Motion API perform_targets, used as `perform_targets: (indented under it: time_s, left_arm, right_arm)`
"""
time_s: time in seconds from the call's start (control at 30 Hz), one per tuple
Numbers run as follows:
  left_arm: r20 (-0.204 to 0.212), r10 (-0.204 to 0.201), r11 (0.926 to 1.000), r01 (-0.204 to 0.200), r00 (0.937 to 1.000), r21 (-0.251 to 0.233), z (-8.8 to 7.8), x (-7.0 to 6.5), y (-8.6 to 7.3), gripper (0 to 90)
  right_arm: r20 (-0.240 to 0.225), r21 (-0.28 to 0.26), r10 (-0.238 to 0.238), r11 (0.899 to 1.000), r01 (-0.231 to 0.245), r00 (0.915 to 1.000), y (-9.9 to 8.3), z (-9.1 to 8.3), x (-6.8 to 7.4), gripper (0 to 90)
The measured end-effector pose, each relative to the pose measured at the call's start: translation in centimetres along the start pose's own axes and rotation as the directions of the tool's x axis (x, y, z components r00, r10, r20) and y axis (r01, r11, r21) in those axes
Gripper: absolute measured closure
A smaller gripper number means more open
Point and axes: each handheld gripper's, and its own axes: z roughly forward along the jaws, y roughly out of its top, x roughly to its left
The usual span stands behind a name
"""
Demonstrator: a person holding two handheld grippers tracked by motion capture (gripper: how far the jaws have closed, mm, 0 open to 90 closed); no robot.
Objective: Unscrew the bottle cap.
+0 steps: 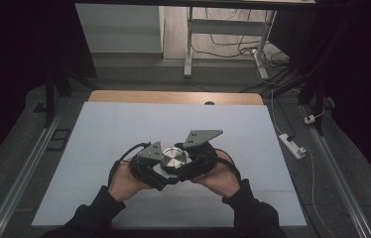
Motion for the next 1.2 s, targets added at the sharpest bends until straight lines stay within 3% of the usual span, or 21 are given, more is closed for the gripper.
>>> perform_targets:
  time_s: [0.07, 0.17, 0.27, 0.33, 0.4, 0.5, 0.7, 0.87, 0.9, 1.03, 1.1, 1.2]
  left_arm:
    - [0.036, 0.021, 0.9998, -0.021, 0.9992, 0.002, 0.1, -0.1, 0.1, 15.9]
    - [0.075, 0.053, 0.9986, -0.053, 0.9958, 0.002, 0.2, -0.3, 0.1, 15.9]
    - [0.078, 0.059, 0.9981, -0.06, 0.9952, 0.01, 0.4, -0.4, 0.1, 15.9]
    - [0.059, 0.039, 0.9992, -0.039, 0.9975, 0.005, 0.3, -0.3, 0.1, 15.9]
    - [0.036, 0.028, 0.9996, -0.028, 0.999, 0.004, 0.2, -0.1, 0.0, 15.9]
    - [0.001, -0.013, 0.9999, 0.013, 0.9999, -0.001, 0.0, 0.2, -0.2, 15.9]
    - [-0.095, -0.079, 0.9968, 0.08, 0.9924, 0.007, 0.4, 0.5, -0.5, 15.9]
    - [-0.122, -0.094, 0.9953, 0.096, 0.988, 0.01, 0.7, 0.5, -0.6, 15.9]
    - [-0.13, -0.097, 0.9949, 0.1, 0.9867, 0.012, 0.8, 0.4, -0.5, 15.9]
    - [-0.131, -0.097, 0.995, 0.099, 0.9867, 0.014, 0.9, 0.3, -0.4, 15.9]
    - [-0.122, -0.086, 0.9959, 0.089, 0.9888, 0.015, 0.9, 0.3, -0.4, 15.9]
    - [-0.075, -0.076, 0.9971, 0.077, 0.9942, 0.002, 0.7, 0.4, -0.5, 15.9]
  right_arm:
    - [-0.073, -0.008, -0.007, 1.0, 0.007, 0.9973, -0.2, -0.3, -0.7, 19.4]
    - [-0.174, -0.023, -0.036, 0.999, 0.033, 0.9841, -0.6, -0.6, -1.3, 19.4]
    - [-0.215, -0.026, -0.066, 0.998, 0.062, 0.9744, -0.9, -0.7, -1.5, 19.1]
    - [-0.199, -0.026, -0.039, 0.999, 0.035, 0.9792, -0.9, -0.7, -1.6, 17.6]
    - [-0.15, -0.028, 0.002, 1.0, -0.006, 0.9886, -0.6, -0.8, -1.6, 8.0]
    - [-0.068, -0.04, 0.036, 0.998, -0.039, 0.9971, -0.2, -1.2, -1.6, 3.5]
    - [0.069, -0.029, 0.061, 0.998, -0.06, 0.9957, 0.1, -0.7, -0.6, 4.9]
    - [0.104, -0.031, 0.082, 0.996, -0.079, 0.9912, 0.0, 0.5, 0.1, 7.0]
    - [0.132, -0.031, 0.087, 0.996, -0.084, 0.9874, -0.2, 1.1, 0.2, 9.0]
    - [0.162, -0.026, 0.083, 0.996, -0.08, 0.9833, -0.5, 1.6, 0.3, 19.2]
    - [0.157, -0.022, 0.089, 0.996, -0.087, 0.9835, -0.5, 1.5, 0.3, 19.3]
    - [0.11, -0.01, 0.077, 0.997, -0.076, 0.991, -0.4, 1.1, 0.1, 19.7]
